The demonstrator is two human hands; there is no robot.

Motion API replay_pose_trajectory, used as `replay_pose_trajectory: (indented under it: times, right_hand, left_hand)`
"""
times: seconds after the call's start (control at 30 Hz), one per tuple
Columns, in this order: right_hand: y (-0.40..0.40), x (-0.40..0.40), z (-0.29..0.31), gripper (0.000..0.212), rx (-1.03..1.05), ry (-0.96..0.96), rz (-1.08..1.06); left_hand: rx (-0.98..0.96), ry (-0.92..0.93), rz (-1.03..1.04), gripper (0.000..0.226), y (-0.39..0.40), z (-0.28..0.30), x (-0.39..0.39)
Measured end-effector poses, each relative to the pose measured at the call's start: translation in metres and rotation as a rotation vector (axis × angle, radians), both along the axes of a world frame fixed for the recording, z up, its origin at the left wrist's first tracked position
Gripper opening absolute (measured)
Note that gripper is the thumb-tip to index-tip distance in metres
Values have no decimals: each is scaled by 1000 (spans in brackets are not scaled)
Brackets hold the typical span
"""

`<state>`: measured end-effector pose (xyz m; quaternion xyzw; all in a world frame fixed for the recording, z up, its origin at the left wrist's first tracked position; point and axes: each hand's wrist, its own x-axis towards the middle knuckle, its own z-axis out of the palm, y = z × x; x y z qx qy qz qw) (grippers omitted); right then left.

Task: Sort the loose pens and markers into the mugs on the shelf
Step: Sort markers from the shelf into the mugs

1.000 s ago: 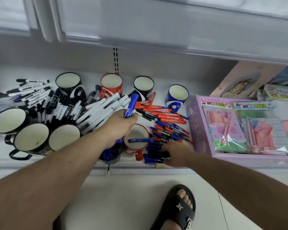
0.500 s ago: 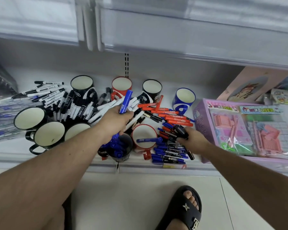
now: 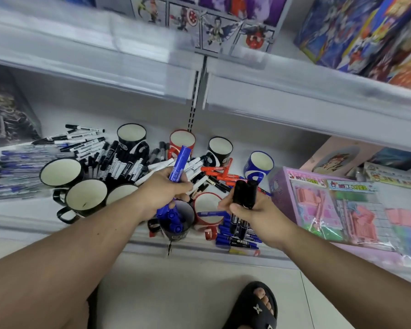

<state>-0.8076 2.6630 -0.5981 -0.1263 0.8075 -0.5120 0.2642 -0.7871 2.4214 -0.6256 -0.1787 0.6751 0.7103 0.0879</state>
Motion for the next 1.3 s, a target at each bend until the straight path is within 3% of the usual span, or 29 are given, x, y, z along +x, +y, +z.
replay_pose_trajectory:
  times: [0.27, 0.43, 0.5, 0.57, 0.7, 0.8, 0.9, 1.03, 1.13, 1.2, 1.3]
  right_hand:
    - [-35, 16, 4, 19, -16, 43, -37]
    - [-68, 11, -8, 23, -190, 29, -398]
    - [-78, 12, -20, 21, -170, 63, -455]
    - [-85, 14, -36, 9, -56, 150, -424]
    - [-98, 16, -70, 22, 150, 318, -373]
    - [-107, 16, -88, 12, 288, 344, -267]
    - [-112, 18, -101, 16, 407, 240, -160]
    - [-105, 18, -101, 29, 385, 211, -161]
    - [-102, 23, -101, 34, 373, 465, -37]
    - [-106, 32, -104, 50, 483, 591, 100]
    - [-112, 48, -114, 71, 705, 630, 214]
  left_hand:
    - [56, 43, -16, 19, -8, 18, 4]
    - [-127, -30, 140, 17, -34, -1, 9]
    - [-186, -74, 200, 17, -45, -12, 16]
    - [-205, -109, 223, 17, -54, -23, 22]
    - [-249, -151, 208, 14, -54, -38, 24]
    - [-248, -192, 135, 10, -45, -49, 24]
    - [-302, -186, 56, 10, -38, -57, 25]
    - [-343, -168, -6, 14, -30, -62, 25]
    - [-345, -170, -38, 21, -28, -67, 25]
    - [-368, -175, -31, 23, -28, -70, 24]
    - [-394, -174, 4, 21, -29, -71, 21]
